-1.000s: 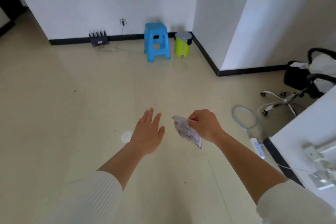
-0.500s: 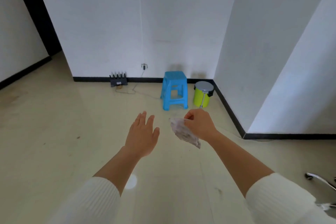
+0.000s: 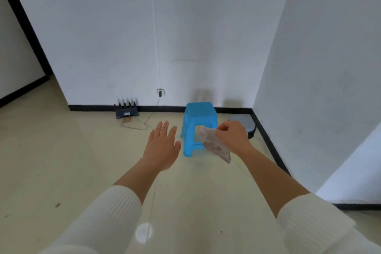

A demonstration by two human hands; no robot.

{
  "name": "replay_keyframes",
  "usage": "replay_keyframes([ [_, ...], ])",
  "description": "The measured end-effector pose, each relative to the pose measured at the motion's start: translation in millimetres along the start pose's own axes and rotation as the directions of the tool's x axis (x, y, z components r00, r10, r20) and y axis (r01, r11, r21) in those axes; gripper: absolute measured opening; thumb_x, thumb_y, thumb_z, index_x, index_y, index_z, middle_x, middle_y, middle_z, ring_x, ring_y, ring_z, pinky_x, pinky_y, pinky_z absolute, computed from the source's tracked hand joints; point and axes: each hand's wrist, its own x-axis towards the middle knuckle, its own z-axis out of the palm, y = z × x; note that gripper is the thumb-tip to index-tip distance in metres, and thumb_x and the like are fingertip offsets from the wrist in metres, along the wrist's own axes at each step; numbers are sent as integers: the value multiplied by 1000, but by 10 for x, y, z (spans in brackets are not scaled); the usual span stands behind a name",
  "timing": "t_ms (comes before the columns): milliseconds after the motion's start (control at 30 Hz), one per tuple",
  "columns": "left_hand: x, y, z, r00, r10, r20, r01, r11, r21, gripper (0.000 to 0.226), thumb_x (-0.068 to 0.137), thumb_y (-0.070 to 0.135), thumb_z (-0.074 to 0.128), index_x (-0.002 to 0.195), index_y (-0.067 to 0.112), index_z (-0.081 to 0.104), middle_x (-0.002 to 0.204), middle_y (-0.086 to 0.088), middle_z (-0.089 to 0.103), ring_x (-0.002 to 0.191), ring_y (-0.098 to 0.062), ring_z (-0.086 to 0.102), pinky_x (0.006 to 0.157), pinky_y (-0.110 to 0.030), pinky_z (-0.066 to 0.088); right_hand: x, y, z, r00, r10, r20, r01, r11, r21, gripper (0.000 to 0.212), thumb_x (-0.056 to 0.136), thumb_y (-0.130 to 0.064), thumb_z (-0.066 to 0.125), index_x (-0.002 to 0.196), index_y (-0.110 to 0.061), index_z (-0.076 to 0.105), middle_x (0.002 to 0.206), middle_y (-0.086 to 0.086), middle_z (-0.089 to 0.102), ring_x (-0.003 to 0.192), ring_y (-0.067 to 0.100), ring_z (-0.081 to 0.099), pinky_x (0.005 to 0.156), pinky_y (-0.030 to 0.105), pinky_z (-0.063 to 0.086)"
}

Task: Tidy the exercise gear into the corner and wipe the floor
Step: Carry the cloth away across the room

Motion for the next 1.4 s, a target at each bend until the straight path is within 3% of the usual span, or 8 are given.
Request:
replay_keyframes([
  [300,2671,421,709,999,8,32,-5,995,-100,57,101,40,27,152,17,14,160,-10,6,148,-25,0,120,-40,6,2553,596,-50,998,52,-33,-52,998,-26,8,80,-18,64,75,-23,67,62,-9,56,56,4,49,48,17,34],
  [600,4715,504,1498,976,-174,134,204,943,-264,57,100,41,28,152,18,17,160,-10,7,148,-24,0,121,-40,6,4843,1106,159,990,95,101,-101,994,50,12,83,-14,64,79,-2,65,54,-6,45,42,-1,47,38,8,29],
  [667,5126,414,1622,971,-196,137,227,937,-264,57,100,40,27,152,17,18,160,-11,8,148,-24,1,121,-40,6,5296,1187,310,988,102,119,-104,994,14,14,81,-22,66,76,-10,65,57,-7,47,54,2,52,43,14,32],
  [733,5552,298,1795,964,-225,144,257,930,-263,57,101,40,28,151,17,18,160,-11,9,148,-24,2,120,-40,6,5752,1281,513,984,108,144,-104,994,-39,7,81,-25,65,76,-21,64,65,-7,52,68,12,54,51,21,34],
  [900,6573,-39,2432,956,-227,185,268,933,-240,56,100,38,29,150,16,21,159,-12,13,148,-24,5,120,-39,8,6784,1613,1175,967,143,209,-132,989,-65,5,82,-22,64,78,-21,63,67,-6,54,67,13,53,51,19,34],
  [1100,7556,-491,3388,917,-212,339,297,928,-223,70,90,52,10,150,17,21,159,-12,13,148,-24,7,120,-35,8,7818,2095,2215,905,323,277,-335,942,-4,31,87,-44,61,80,-14,58,61,-3,57,54,13,57,49,24,40],
  [1233,7968,-762,3952,873,-236,427,350,913,-211,59,98,43,22,151,16,21,159,-11,13,147,-24,8,119,-32,7,8299,2432,2888,849,378,368,-398,917,-26,13,91,-27,57,84,-16,53,66,-4,55,48,7,51,39,13,35],
  [1400,8272,-950,4577,837,-257,483,394,896,-206,96,71,58,-9,150,13,21,158,-12,16,147,-24,11,118,-28,5,8720,2737,3611,806,374,458,-451,890,66,8,87,-21,61,83,-18,56,63,-7,49,57,9,46,51,17,35],
])
